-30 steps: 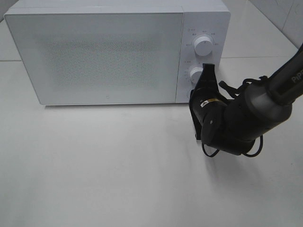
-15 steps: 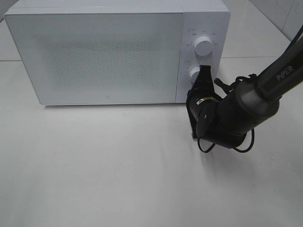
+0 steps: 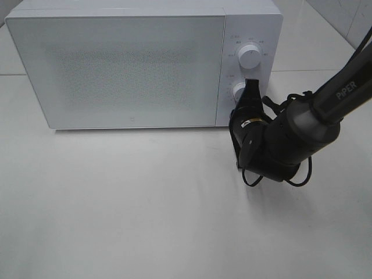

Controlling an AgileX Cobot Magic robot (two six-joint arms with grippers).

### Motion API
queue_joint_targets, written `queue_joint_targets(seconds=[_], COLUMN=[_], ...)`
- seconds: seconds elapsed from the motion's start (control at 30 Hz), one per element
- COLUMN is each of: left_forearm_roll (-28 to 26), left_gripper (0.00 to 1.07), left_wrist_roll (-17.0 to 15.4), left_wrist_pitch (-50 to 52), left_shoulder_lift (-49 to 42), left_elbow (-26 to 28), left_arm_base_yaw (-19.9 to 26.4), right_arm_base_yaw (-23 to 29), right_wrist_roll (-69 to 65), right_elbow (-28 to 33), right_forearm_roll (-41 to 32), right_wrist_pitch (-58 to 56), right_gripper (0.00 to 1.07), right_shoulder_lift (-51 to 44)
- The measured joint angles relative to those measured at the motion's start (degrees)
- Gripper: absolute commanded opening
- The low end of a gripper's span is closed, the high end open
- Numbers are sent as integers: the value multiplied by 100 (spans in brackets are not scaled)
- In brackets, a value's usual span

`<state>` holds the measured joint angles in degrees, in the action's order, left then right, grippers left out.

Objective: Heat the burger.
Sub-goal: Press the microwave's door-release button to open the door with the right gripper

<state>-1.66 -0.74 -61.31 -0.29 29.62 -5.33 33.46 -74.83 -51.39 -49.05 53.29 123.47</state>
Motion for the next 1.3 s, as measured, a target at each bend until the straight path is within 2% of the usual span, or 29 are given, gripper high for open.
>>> queue_joint_targets(seconds=[0.57,1.3], left_forearm_roll=[0,0], left_gripper=[100,100], left_wrist_roll=[0,0], left_wrist_pitch=[0,0], left_shoulder_lift=[0,0], left_elbow=[0,0], left_arm_base_yaw=[0,0], right_arm_base_yaw=[34,52], right_wrist_roll=[579,871], right_elbow=[-504,-561], right_forearm_roll=[-544,-791], right_wrist_pitch=[-11,-258], right_gripper=[0,0], right_shoulder_lift=[286,212])
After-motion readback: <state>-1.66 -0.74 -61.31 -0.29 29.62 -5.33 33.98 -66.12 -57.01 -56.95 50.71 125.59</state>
